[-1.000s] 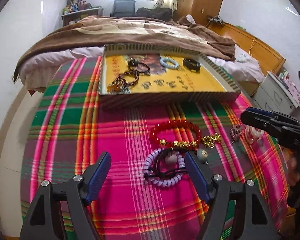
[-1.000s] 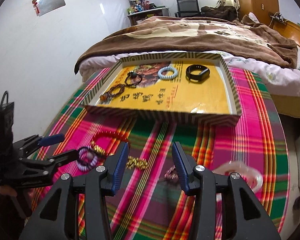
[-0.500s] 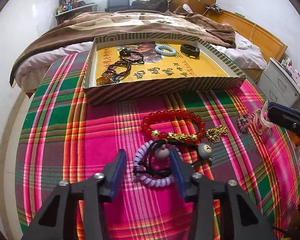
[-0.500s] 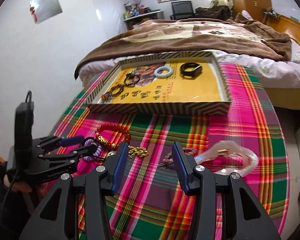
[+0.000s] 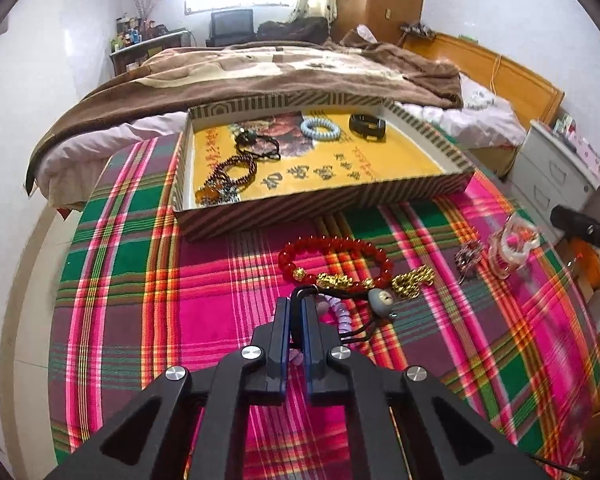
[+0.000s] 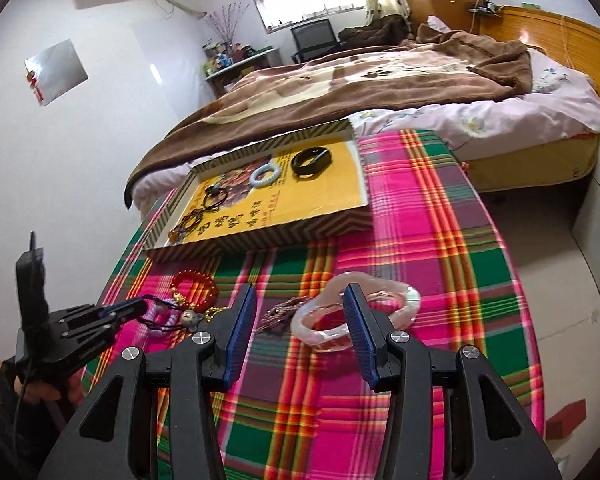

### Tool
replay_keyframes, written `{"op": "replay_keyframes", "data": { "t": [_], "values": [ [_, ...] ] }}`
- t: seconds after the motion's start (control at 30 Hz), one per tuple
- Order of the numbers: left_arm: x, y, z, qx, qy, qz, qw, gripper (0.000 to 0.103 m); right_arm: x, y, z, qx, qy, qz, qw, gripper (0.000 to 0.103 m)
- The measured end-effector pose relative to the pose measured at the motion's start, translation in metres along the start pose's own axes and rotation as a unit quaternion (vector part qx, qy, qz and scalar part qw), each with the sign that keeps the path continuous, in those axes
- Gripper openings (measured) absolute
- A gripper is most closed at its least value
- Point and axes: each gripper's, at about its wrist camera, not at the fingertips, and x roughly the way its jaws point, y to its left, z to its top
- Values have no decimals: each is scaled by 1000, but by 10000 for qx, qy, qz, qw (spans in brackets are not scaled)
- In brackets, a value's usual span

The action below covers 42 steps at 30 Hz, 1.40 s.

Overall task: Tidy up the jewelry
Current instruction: 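Lift the black cord with the left tool while the right tool moves toward the red bead bracelet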

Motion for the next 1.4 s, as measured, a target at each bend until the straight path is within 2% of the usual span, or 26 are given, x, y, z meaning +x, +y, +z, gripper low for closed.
{"op": "replay_keyframes", "data": {
  "t": [0.4,0.73,0.87,0.97,1.13,1.23,1.3,1.4],
  "values": [
    [-56,12,-4,-316,-522,-646,9960,5,13,9,-3,-126,167,198,9996,46],
    [-90,34,-24,-489,-675,-420,9956,5,67,81,-6,-1246,681,526,9885,46],
    [-95,47,-29,-603,-704,-342,9951,5,89,105,-6,-1858,817,349,9786,46],
    [-92,53,-31,-694,-691,-342,9946,5,109,111,1,-2014,919,83,9751,46],
    [-86,58,-33,-772,-656,-393,9941,5,143,117,6,-2211,1305,-92,9664,46],
    [-85,62,-32,-828,-662,-393,9936,5,149,118,7,-2181,1357,-47,9664,46],
    [-84,64,-32,-840,-666,-379,9935,5,142,118,6,-2141,1212,7,9693,46],
    [-83,66,-32,-848,-658,-374,9935,5,134,130,-2,-2432,1207,458,9613,46]
  ]
}}
